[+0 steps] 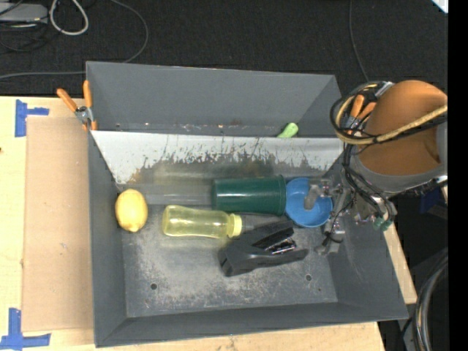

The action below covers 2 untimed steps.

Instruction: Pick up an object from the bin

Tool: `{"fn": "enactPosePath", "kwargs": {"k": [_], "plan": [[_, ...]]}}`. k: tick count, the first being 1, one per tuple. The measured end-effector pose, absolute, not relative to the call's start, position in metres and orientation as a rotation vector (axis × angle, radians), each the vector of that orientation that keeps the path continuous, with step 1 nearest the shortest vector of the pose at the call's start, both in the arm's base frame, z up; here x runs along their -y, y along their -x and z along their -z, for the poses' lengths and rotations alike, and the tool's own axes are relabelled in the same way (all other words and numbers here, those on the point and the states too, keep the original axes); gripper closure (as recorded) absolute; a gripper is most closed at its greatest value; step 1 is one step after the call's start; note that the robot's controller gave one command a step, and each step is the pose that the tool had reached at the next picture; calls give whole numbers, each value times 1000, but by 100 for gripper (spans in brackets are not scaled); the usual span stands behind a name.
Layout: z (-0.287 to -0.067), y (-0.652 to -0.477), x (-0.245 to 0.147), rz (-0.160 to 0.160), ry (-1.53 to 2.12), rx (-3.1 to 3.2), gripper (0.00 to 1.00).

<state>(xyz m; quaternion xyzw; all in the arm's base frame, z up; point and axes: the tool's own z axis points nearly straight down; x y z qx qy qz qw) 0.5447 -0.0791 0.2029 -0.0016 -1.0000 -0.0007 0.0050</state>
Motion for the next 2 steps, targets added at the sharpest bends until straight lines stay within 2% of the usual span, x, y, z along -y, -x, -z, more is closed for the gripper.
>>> {"fn": "enactPosePath", "kwargs": {"k": [1, 2], "plan": [[-207, -546, 79, 1, -1, 3140, 0], [-88, -598, 84, 3, 380, 3118, 0]]}}
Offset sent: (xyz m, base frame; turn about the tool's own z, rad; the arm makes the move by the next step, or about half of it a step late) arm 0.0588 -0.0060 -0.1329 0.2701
